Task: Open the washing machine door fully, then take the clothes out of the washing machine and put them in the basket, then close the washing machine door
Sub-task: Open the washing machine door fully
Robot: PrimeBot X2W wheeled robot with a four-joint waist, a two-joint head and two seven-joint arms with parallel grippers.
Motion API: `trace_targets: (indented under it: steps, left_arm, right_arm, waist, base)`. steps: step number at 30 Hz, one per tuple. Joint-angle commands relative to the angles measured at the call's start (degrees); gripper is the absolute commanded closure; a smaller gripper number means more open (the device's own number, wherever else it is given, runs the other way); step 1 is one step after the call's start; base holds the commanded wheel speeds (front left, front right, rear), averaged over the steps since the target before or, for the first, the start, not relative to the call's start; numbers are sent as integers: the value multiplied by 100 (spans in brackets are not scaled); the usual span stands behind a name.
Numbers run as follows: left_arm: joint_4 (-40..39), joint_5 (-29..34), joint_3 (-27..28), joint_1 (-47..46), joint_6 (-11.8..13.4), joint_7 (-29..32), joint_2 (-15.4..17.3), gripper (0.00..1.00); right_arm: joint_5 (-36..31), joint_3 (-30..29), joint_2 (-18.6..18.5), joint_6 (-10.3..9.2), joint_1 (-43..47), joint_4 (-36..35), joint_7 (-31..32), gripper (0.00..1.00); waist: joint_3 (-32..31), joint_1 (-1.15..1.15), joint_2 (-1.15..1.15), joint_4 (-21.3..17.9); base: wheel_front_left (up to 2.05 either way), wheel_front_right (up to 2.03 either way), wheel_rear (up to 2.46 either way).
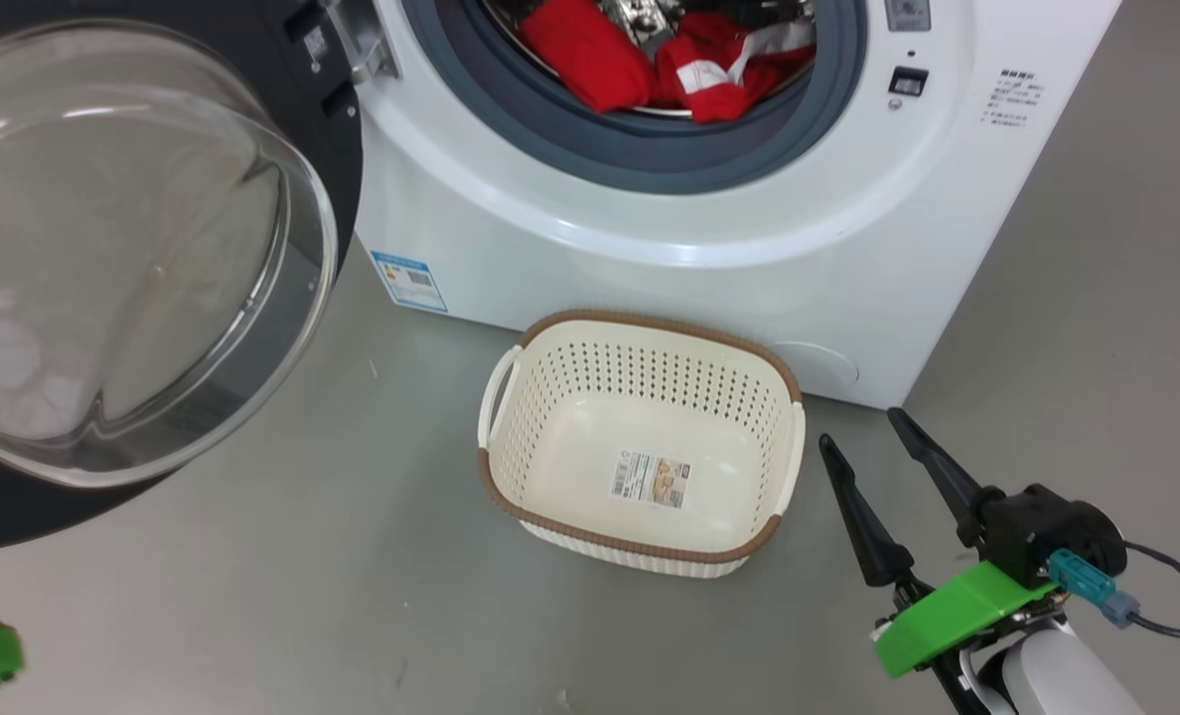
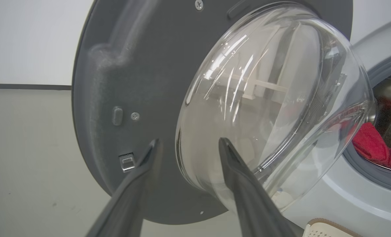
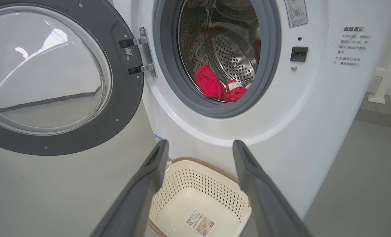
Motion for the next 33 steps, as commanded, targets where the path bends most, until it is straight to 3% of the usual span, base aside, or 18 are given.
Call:
trace_targets:
  steps: [1, 14, 33]
  left_arm:
    - [-345, -49, 80, 202, 9, -28, 164, 0]
    - [-1630, 24, -1016, 1313, 9, -28, -316, 0]
    - [-2585, -203, -2210, 1832, 9, -28, -180, 0]
  right_arm:
    - [33, 65, 7, 35, 67, -148, -54, 0]
    - [84, -264, 127, 35, 457, -289, -54, 0]
    - [27, -850, 231, 35, 670, -555, -54, 0]
  waist:
    - [-132, 0, 0, -3]
    - [-430, 0, 0, -265]
    - [-385, 0, 0, -1439]
  base:
    - [0, 0, 0]
    - [0, 0, 0]
    - [0, 0, 0]
